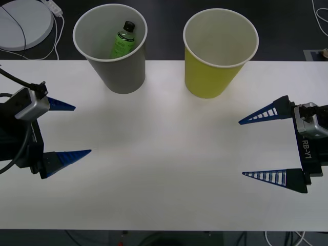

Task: Put the can into the green bin and the plastic bottle into the gray bin

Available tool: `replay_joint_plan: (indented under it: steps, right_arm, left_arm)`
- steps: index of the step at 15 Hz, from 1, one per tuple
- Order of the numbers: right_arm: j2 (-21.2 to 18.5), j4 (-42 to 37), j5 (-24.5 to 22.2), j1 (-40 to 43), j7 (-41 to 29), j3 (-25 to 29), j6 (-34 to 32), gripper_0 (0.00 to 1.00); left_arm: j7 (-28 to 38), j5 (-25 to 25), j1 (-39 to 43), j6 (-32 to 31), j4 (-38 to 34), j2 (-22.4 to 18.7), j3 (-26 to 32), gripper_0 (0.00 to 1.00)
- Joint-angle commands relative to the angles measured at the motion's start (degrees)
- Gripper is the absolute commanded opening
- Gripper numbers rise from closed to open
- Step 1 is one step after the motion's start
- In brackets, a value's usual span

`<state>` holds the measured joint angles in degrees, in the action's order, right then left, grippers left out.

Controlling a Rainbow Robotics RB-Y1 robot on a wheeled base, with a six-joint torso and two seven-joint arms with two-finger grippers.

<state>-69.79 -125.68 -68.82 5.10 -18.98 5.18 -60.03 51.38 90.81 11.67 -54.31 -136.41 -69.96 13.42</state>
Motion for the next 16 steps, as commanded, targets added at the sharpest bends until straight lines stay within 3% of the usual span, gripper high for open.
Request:
replay_joint_plan:
  steps: [1, 4, 9, 16]
  right_arm:
    - [0.0, 0.0, 0.0, 0.0, 0.0, 0.0, 0.0, 1.00]
    - [0.0, 0.0, 0.0, 0.0, 0.0, 0.0, 0.0, 1.00]
    - [0.0, 0.0, 0.0, 0.0, 0.0, 0.0, 0.0, 1.00]
    - [0.0, 0.0, 0.0, 0.0, 0.0, 0.0, 0.0, 1.00]
  left_arm:
    - [-10.4, -11.2, 0.7, -4.5, 5.5, 0.0, 2.8, 1.00]
    - [-20.3, -19.2, 0.7, -9.9, 11.1, 0.0, 4.5, 1.00]
    - [-31.6, -24.7, 0.7, -13.1, 17.1, 0.1, 4.5, 1.00]
    - [-35.7, -24.0, 0.7, -13.2, 17.6, 0.1, 5.0, 1.00]
